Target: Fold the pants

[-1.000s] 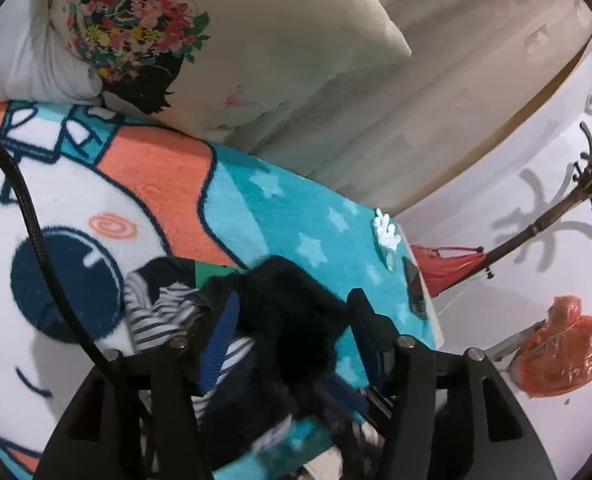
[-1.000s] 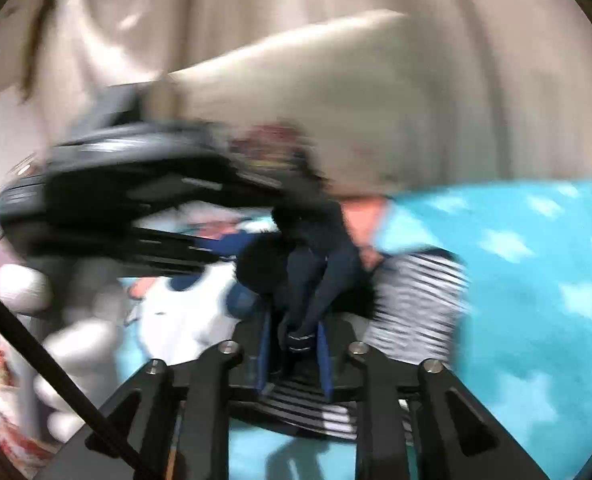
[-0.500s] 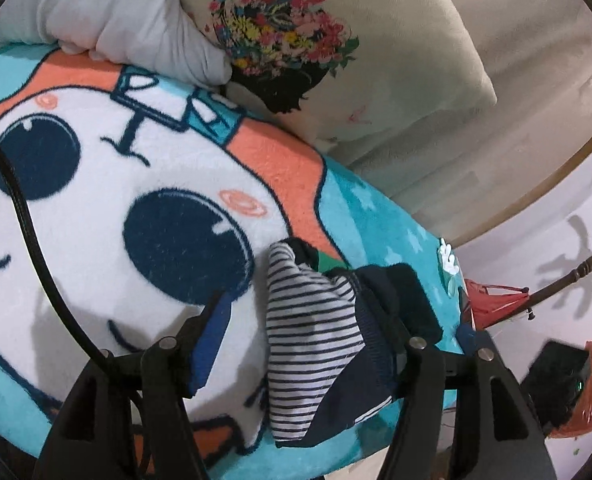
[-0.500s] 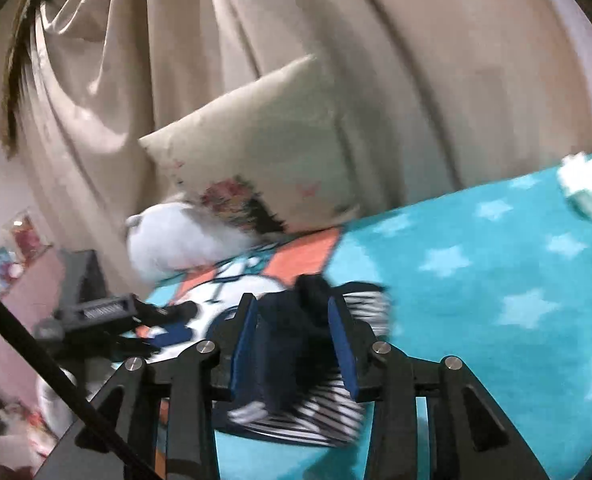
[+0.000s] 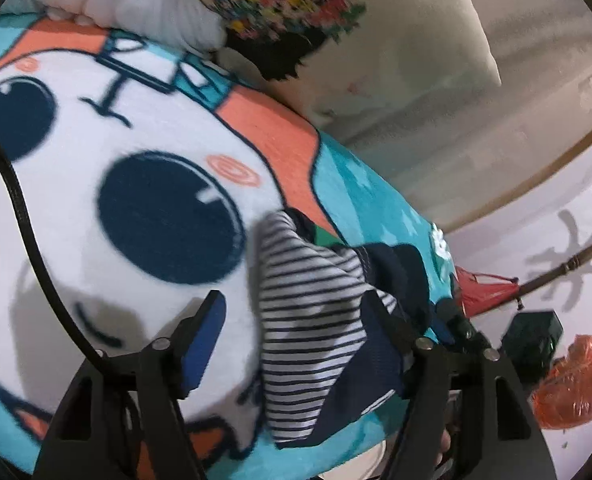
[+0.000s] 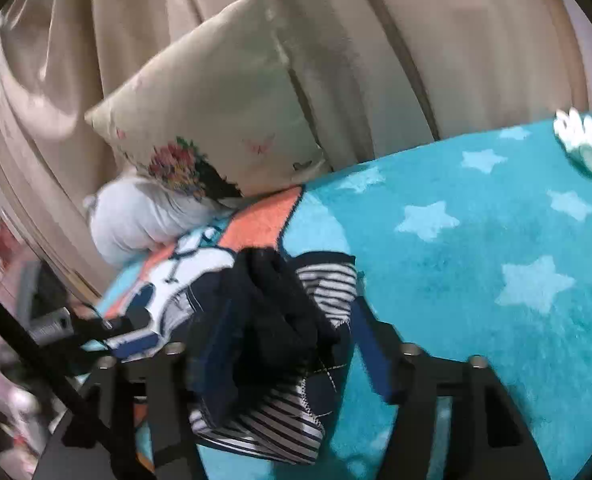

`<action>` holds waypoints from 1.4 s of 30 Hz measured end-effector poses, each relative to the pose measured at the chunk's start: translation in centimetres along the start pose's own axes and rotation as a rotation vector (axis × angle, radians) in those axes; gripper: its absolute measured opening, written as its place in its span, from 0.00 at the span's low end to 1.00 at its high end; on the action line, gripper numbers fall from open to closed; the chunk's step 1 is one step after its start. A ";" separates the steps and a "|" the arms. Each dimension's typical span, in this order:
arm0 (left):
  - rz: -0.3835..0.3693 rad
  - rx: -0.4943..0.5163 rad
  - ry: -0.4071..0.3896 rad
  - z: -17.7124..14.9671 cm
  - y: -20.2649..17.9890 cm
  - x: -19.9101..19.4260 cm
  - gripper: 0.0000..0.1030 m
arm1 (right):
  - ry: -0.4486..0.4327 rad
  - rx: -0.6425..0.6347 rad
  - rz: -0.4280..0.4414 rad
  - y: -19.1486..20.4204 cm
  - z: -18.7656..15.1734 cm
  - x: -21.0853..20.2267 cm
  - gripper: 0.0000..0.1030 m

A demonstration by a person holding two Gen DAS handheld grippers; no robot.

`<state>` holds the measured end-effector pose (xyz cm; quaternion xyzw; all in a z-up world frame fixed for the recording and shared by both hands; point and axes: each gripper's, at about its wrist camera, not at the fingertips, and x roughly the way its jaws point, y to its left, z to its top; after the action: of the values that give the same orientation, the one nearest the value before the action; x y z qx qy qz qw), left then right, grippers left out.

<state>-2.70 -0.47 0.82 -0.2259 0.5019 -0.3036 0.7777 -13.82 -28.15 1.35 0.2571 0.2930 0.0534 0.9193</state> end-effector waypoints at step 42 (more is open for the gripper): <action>0.158 0.087 -0.104 0.8 -1.5 1.6 0.44 | 0.044 0.027 0.235 3.8 7.1 5.0 0.49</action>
<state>-1.77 -2.65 1.08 -0.1672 0.4633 -0.2507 0.8334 -5.46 -26.75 5.62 0.3010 0.2817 0.1623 0.8965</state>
